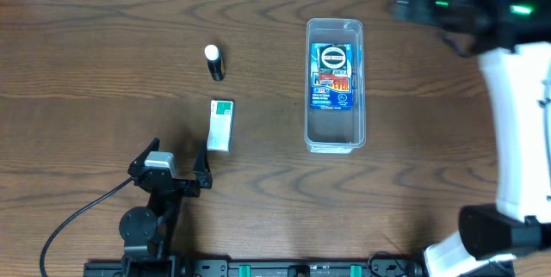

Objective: Pack container
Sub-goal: 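Open the right gripper and retract the right arm to the right side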

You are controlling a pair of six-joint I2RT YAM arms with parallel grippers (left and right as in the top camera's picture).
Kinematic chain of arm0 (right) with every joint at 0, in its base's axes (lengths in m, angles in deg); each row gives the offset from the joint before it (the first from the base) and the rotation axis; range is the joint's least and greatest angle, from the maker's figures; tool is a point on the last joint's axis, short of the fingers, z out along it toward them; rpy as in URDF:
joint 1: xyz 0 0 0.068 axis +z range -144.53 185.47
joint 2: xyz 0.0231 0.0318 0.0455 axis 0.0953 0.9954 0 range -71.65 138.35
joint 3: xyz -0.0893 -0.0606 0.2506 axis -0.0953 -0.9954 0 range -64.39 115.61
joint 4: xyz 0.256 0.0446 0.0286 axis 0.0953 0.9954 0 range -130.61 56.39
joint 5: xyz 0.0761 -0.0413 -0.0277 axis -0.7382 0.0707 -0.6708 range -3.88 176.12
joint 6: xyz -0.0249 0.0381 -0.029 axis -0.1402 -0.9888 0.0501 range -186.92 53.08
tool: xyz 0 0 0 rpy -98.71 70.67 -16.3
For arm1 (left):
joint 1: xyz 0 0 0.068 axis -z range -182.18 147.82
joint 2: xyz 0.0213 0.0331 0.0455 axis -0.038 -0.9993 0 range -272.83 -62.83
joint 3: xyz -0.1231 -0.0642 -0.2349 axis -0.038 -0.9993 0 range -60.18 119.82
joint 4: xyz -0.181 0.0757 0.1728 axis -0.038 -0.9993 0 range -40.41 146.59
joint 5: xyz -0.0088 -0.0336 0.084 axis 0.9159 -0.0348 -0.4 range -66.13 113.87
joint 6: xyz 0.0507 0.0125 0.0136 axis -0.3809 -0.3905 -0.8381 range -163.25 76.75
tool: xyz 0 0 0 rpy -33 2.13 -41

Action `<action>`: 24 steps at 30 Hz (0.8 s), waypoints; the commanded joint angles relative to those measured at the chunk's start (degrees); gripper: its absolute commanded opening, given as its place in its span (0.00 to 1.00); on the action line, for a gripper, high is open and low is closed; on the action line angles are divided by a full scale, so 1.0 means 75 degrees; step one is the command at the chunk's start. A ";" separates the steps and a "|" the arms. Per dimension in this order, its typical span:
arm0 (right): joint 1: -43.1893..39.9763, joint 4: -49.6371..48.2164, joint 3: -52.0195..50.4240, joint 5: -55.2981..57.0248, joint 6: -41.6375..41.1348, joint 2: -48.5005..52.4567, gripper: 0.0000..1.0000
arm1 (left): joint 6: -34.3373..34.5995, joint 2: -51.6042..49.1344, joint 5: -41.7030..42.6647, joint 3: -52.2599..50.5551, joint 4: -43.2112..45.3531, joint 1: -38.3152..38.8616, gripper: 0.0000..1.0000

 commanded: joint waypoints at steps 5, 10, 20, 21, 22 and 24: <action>-0.1871 0.1003 -0.0358 0.0711 0.0128 0.0073 0.99 | -0.0073 0.0047 0.0082 -0.0140 -0.0242 -0.0047 0.98; -0.2830 0.0927 -0.0874 0.0259 -0.0015 0.0073 0.99 | -0.0076 0.0047 0.0085 -0.0140 -0.0242 -0.0047 0.98; -0.3660 0.0781 -0.1807 0.0280 -0.1139 0.0073 0.99 | -0.0076 0.0047 0.0082 -0.0140 -0.0242 -0.0047 0.98; -0.3678 0.0772 -0.1906 0.0277 -0.1148 0.0073 0.99 | -0.0076 0.0047 0.0085 -0.0140 -0.0242 -0.0047 0.98; -0.3678 0.0772 -0.2002 0.0277 -0.1148 0.0073 0.99 | -0.0073 0.0047 0.0082 -0.0140 -0.0242 -0.0047 0.98; -0.3678 0.0778 -0.2110 0.0271 -0.1151 0.0073 0.99 | -0.0076 0.0047 0.0085 -0.0140 -0.0242 -0.0047 0.98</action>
